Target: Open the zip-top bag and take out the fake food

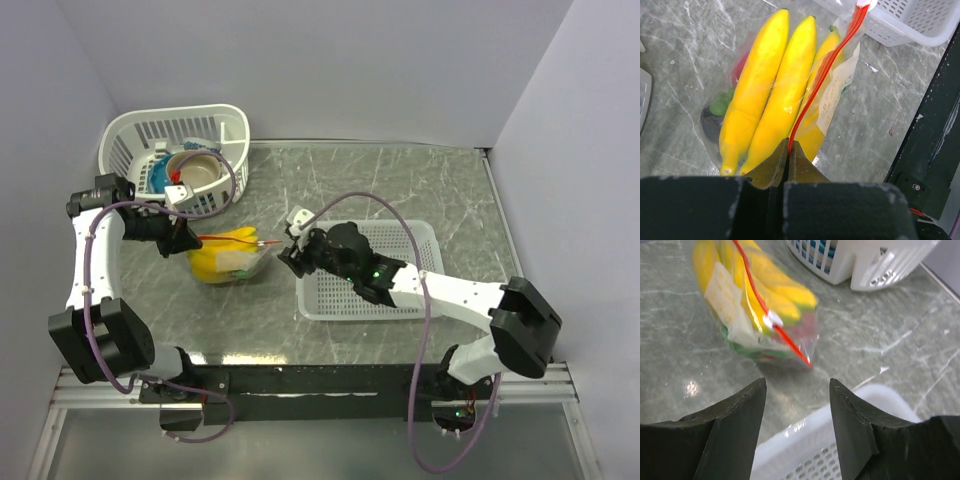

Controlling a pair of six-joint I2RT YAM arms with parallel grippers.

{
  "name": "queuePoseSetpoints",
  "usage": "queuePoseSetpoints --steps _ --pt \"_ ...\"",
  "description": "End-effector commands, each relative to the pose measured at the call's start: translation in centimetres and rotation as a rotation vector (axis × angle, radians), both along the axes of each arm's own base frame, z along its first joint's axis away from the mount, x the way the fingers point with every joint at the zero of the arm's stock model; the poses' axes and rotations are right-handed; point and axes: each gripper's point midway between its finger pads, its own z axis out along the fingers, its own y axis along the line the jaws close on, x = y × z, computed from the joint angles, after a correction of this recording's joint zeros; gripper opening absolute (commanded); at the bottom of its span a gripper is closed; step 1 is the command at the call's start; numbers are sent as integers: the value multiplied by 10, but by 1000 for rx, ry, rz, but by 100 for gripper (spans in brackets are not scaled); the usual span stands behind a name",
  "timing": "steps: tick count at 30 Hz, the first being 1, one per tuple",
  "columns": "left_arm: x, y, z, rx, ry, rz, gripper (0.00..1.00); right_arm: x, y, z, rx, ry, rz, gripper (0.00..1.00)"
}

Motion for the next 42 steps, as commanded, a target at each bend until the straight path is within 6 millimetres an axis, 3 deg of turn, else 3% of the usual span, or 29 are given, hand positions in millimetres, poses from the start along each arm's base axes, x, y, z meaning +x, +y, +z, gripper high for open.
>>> queuePoseSetpoints --steps 1,9,12,17,26,30,34,37,38,40,41,42 --pt "0 -2 13 -7 -30 -13 1 17 22 40 29 -139 51 62" --pt "-1 -1 4 2 -17 -24 1 24 37 29 -47 -125 117 58" --pt "0 -1 3 0 -17 -28 1 19 42 18 -79 -91 157 51" --pt "2 -1 3 -6 -18 -29 1 13 41 7 -103 -63 185 50" --pt "1 -2 7 -14 -28 -28 1 14 43 9 -126 -60 196 49" --pt "-1 -3 10 -11 -39 -27 1 17 50 -3 -160 -37 210 33" --pt "-4 -4 7 -12 -35 -31 1 15 55 -3 -160 -23 233 26" --pt "-2 -4 6 -17 -26 -28 3 10 58 -4 -174 -2 268 10" --pt "-1 -4 6 -23 -19 -24 9 10 59 -3 -177 -1 277 3" --pt "2 -6 13 -51 -22 -13 20 8 59 -4 -195 18 285 0" --pt "4 -9 17 -72 -25 -11 62 7 59 -2 -193 21 292 0" --pt "6 -13 27 -110 -39 -8 74 6 58 5 -183 16 292 0"
